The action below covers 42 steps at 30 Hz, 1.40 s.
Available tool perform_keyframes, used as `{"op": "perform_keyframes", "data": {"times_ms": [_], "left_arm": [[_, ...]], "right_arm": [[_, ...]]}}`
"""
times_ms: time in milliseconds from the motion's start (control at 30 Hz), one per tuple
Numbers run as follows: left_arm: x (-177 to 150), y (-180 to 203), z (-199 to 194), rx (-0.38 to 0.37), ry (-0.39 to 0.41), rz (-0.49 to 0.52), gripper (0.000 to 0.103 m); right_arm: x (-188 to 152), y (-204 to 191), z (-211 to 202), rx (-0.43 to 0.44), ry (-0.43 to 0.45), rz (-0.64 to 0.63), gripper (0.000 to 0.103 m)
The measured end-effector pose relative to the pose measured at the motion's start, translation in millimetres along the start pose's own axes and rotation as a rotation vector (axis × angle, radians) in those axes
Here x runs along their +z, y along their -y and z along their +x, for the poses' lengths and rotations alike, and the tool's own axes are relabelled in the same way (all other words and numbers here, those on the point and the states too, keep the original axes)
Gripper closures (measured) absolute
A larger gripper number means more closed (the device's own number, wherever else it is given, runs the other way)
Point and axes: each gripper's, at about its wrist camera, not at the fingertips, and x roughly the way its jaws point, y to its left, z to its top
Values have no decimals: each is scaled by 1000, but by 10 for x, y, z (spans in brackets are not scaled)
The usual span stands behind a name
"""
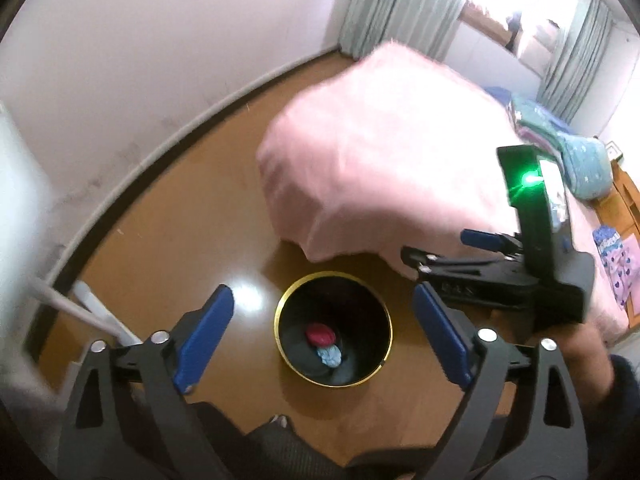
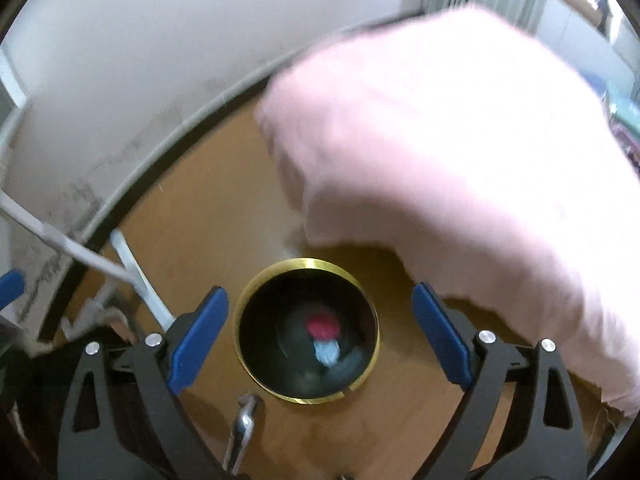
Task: Collect trash
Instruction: 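Carry both items over the black bin and open both tools to drop them, then grasp the yellow snack bag with the right tool while the left grasps the milk wrapper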
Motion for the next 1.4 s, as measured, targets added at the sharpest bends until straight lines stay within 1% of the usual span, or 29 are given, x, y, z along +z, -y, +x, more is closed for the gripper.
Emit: {"op": "perform_keyframes", "data": {"times_ms": [67,100,133,167,200,233,267,300,333,367,433,467,500,567,600,633,700,800,933,1033,1067,1100,1133,1167,1200,1267,1400], "left_arm": [[48,-54,-473,32,49,-3,11],[49,-133,-761,48,79,-14,9],[30,-236,-1009,62,108,-31,8],[6,-350,-1223,84,132,-48,8],[-52,-515,-1479,131,157,-68,8],[-121,-684,-1691,185,176,-85,8],[-196,-842,-1877,236,193,-104,8],[-309,-1066,-2103,309,210,-134,8],[-424,-1271,-2287,372,213,-168,8],[-538,-1456,-2441,422,214,-201,8],[-871,-1913,-2806,534,223,-310,8],[-1017,-2098,-2947,573,228,-359,8],[-1260,-2372,-3144,622,229,-441,8],[-1580,-2622,-3339,670,236,-543,8],[-1782,-2782,-3466,691,251,-618,8],[-1951,-2919,-3555,697,252,-679,8],[-2174,-3081,-3674,699,242,-735,8],[-2480,-3220,-3820,732,245,-811,8],[-2687,-3460,-3906,714,245,-874,8],[-2604,-3519,-3877,664,260,-885,8],[-2619,-3523,-3893,650,263,-879,8],[-2552,-3554,-3863,637,260,-871,8],[-2483,-3579,-3833,630,261,-862,8],[-2392,-3590,-3791,622,261,-853,8],[-2333,-3586,-3759,616,261,-850,8],[-2195,-3608,-3685,597,267,-847,8],[-2005,-3778,-3598,584,278,-905,8]], "right_arm": [[115,-261,-437,50,109,-20,9],[144,-388,-580,76,141,-35,8],[182,-636,-795,132,183,-70,8],[189,-804,-907,172,200,-98,8],[186,-1046,-1038,226,212,-141,8],[193,-1388,-1176,294,217,-200,8],[189,-1600,-1254,337,218,-240,8],[186,-1898,-1343,398,213,-294,8],[171,-2281,-1437,477,200,-361,8],[157,-2594,-1501,528,188,-414,8],[91,-3104,-1596,590,170,-504,8],[30,-3532,-1654,633,153,-586,8],[-10,-3795,-1682,658,146,-636,8],[-130,-4394,-1734,687,128,-744,8],[-178,-4614,-1747,699,118,-784,8],[-156,-4817,-1743,710,108,-818,8],[-226,-5314,-1716,700,96,-904,8],[-284,-5804,-1600,667,82,-987,8],[-357,-6187,-1484,628,80,-1061,8],[-383,-6333,-1436,623,65,-1087,10],[-411,-6343,-1434,616,68,-1093,26],[-422,-6365,-1440,607,70,-1102,55],[-400,-6359,-1465,613,70,-1089,55],[-382,-6361,-1517,624,86,-1071,61],[-361,-6334,-1563,636,100,-1062,62],[-300,-6197,-1695,660,134,-1040,62],[-238,-5873,-1905,691,167,-1021,62]]}}
